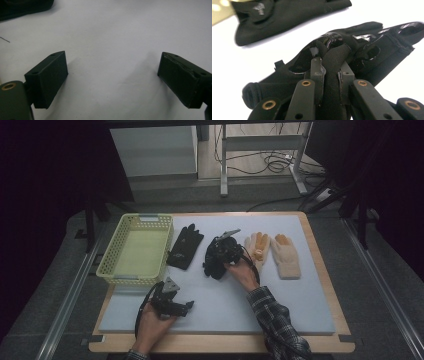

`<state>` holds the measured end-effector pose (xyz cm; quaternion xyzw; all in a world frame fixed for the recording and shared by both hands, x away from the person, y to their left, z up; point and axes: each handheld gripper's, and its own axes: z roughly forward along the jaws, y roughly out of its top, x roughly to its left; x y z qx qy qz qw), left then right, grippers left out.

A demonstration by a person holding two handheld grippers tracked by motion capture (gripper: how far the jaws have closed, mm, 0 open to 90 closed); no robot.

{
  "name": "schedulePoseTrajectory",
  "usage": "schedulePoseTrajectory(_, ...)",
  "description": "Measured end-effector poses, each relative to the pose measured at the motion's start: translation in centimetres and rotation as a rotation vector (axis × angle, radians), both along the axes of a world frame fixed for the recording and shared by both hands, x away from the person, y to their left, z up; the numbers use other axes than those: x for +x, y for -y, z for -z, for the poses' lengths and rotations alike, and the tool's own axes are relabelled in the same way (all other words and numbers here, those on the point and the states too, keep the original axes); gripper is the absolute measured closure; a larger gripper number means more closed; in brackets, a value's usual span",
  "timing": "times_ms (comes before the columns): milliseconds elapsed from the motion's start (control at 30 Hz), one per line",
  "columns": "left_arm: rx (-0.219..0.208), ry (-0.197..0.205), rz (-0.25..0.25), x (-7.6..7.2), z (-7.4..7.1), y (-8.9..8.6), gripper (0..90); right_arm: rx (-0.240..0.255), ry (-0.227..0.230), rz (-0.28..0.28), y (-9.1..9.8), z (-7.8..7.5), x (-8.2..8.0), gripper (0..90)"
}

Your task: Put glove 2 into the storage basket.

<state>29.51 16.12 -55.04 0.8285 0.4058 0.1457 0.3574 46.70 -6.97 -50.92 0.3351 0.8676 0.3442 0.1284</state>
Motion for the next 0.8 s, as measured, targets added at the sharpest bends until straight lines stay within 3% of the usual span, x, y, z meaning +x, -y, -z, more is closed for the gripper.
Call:
schedulePoseTrajectory(167,0.003,0.0,0.001,0.0,0.0,0.0,9.4,0.049,0.019,-0.05,1.6,-2.2,-2.1,77.8)
schedulePoseTrajectory(333,0.001,0.001,0.0,0.0,0.0,0.0,9.4,0.08,0.038,-0.114,2.9,-4.1,-5.8,77.8)
schedulePoseTrajectory(433,0.002,0.001,0.001,0.0,0.0,0.0,9.4,0.09,0.026,-0.146,3.4,-4.1,-7.6,77.6)
schedulePoseTrajectory(567,-0.001,0.002,-0.002,0.0,0.0,0.0,9.4,0.088,0.0,-0.174,3.6,-2.7,-9.8,76.4)
schedulePoseTrajectory(600,-0.001,0.002,-0.002,0.0,0.0,0.0,9.4,0.09,-0.005,-0.176,3.6,-2.2,-10.2,73.7)
schedulePoseTrajectory(667,-0.001,0.002,0.0,0.0,0.0,0.0,9.4,0.097,0.004,-0.18,3.6,-1.5,-10.8,54.7)
schedulePoseTrajectory(700,-0.001,0.001,0.0,0.0,0.0,0.0,9.4,0.095,0.013,-0.17,3.7,-1.4,-10.8,50.0)
schedulePoseTrajectory(800,0.004,-0.001,0.002,0.0,0.0,0.0,9.4,0.118,0.028,-0.141,4.3,-1.8,-10.1,47.0)
